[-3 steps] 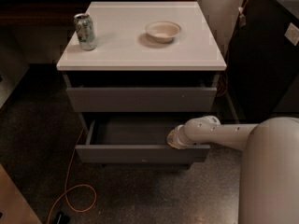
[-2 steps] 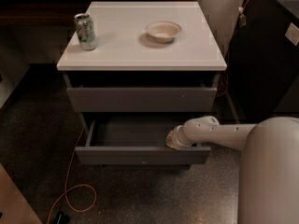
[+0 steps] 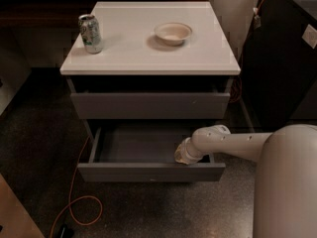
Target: Open middle drawer
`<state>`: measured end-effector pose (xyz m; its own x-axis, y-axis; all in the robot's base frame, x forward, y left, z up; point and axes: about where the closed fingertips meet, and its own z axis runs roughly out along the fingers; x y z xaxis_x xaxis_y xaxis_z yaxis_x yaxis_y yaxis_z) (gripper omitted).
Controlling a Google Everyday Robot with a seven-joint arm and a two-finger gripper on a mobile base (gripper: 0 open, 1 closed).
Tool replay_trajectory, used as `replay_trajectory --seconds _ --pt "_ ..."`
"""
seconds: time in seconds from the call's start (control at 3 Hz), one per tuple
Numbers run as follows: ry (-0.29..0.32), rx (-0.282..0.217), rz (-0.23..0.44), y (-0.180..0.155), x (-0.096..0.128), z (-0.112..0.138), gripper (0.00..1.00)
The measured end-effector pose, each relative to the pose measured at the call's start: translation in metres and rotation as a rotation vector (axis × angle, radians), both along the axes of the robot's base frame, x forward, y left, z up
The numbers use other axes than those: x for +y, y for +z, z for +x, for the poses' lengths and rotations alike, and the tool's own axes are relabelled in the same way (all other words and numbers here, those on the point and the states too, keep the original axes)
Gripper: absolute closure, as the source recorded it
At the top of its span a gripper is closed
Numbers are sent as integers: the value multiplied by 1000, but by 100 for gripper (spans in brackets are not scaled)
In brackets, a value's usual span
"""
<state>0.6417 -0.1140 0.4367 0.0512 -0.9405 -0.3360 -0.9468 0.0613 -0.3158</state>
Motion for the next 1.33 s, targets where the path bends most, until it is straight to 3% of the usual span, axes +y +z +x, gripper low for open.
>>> replay_trajectory --seconds 0.33,0.67,1.0,1.33 --pt "14 63 11 -7 12 -23 100" --pt "15 74 15 -8 14 -28 100" --pt "-13 136 35 -9 22 -51 100" --pt "-9 144 36 -14 23 -62 100"
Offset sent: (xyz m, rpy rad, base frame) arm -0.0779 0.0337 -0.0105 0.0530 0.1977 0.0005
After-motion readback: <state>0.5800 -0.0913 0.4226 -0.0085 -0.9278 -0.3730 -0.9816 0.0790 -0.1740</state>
